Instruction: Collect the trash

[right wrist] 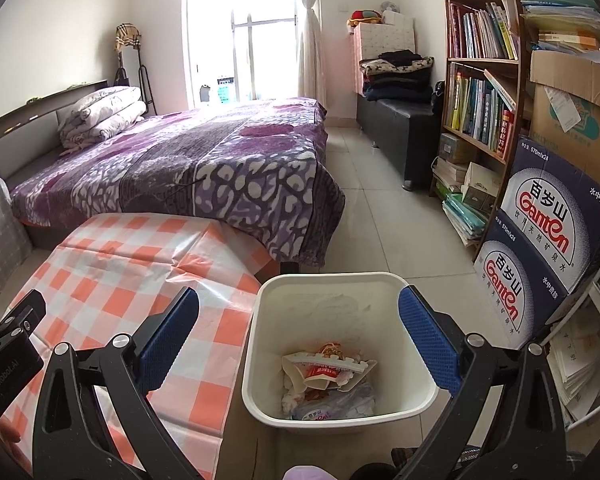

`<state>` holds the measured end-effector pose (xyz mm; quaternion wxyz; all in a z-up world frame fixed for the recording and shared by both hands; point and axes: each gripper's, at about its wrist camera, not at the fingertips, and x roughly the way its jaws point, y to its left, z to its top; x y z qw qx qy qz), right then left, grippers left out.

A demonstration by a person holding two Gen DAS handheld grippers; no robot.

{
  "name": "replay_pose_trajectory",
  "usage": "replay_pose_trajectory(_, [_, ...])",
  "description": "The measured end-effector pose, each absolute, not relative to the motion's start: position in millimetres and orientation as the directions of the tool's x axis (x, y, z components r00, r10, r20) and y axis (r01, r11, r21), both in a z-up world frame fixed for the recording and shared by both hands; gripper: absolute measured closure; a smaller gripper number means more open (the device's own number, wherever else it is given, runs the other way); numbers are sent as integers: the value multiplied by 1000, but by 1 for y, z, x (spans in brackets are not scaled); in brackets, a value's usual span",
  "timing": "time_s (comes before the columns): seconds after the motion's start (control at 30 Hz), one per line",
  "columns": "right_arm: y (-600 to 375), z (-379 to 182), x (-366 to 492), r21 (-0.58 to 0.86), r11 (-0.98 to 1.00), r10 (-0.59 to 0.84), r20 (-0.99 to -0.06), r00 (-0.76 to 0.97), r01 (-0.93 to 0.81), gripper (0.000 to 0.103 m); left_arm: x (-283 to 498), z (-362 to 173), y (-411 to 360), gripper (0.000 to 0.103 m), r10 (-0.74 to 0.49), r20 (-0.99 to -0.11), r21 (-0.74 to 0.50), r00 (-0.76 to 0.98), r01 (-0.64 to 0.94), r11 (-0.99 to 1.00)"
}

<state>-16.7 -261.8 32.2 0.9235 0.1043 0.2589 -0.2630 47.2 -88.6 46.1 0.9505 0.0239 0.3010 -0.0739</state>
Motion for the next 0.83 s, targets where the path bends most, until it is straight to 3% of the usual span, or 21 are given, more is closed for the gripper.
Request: replay_pose_trajectory(0.83, [-263,30,-18,66,836,-433,-532,728,545,7,43,47,-93,8,-156,-575,-2,803,189,982])
